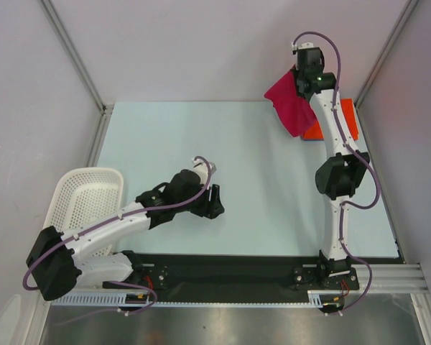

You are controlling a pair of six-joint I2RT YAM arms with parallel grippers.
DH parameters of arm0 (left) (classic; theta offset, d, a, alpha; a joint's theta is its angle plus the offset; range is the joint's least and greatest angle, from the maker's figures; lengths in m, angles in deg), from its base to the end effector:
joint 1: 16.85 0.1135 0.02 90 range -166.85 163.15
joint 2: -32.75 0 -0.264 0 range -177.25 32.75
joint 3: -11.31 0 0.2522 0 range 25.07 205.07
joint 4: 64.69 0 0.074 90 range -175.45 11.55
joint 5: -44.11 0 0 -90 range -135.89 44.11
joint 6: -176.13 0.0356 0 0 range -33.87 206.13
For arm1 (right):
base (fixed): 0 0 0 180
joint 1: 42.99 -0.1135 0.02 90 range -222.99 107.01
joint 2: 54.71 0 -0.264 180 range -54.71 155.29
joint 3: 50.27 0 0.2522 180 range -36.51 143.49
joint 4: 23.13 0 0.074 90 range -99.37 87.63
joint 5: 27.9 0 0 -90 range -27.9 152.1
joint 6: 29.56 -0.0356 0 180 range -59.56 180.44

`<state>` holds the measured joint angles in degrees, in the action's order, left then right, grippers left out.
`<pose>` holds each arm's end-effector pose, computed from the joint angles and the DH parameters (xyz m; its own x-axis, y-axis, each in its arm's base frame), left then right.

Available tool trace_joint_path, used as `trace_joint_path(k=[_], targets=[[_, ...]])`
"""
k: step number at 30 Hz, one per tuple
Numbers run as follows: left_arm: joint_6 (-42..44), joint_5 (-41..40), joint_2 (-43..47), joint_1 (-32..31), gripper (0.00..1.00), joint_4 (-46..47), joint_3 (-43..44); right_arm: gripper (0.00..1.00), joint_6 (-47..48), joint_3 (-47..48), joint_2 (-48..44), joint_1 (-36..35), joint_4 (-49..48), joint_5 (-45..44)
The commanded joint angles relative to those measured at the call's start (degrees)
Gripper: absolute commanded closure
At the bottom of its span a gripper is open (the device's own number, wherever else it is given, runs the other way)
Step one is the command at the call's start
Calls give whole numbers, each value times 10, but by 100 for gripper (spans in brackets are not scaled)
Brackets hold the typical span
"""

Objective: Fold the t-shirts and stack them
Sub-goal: Neatly place the folded tshirt to the corner

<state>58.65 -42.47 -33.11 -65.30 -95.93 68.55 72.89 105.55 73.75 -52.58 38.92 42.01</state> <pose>0.1612 -0.1851 0.2464 -0.7359 0.1358 -0.6634 0.4935 0.7783 -0.3881 0.4916 0.0707 0.3750 -0.5743 -0.3024 -0.7608 -0.0018 0.9298 -0.3682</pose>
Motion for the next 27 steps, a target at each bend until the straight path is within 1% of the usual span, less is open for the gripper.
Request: trace_joint_path(k=[1,10,15,18,21,24,25,27], targets=[[-5,4,16,5,38,11,11,100,-8,3,-39,9,-26,-20],[9,9,-3,13,38,2,22,100,-1,5,-6,38,-47,-8],[18,12,-22,19,38,-5,39,100,-9,20,23,69,-55,19],[22,13,-33,23,37,-8,44,100,-16,9,34,76,-61,30],[23,18,-45,27,38,-8,50,100,-20,-12,35,90,-89,37],[24,19,-56,28,38,-7,56,100,-16,-4,53,91,-97,39],[25,20,-59,29,38,-9,57,100,-11,1,59,111,-100,42],[25,19,-66,30,38,-9,59,100,-8,14,76,120,-106,46]])
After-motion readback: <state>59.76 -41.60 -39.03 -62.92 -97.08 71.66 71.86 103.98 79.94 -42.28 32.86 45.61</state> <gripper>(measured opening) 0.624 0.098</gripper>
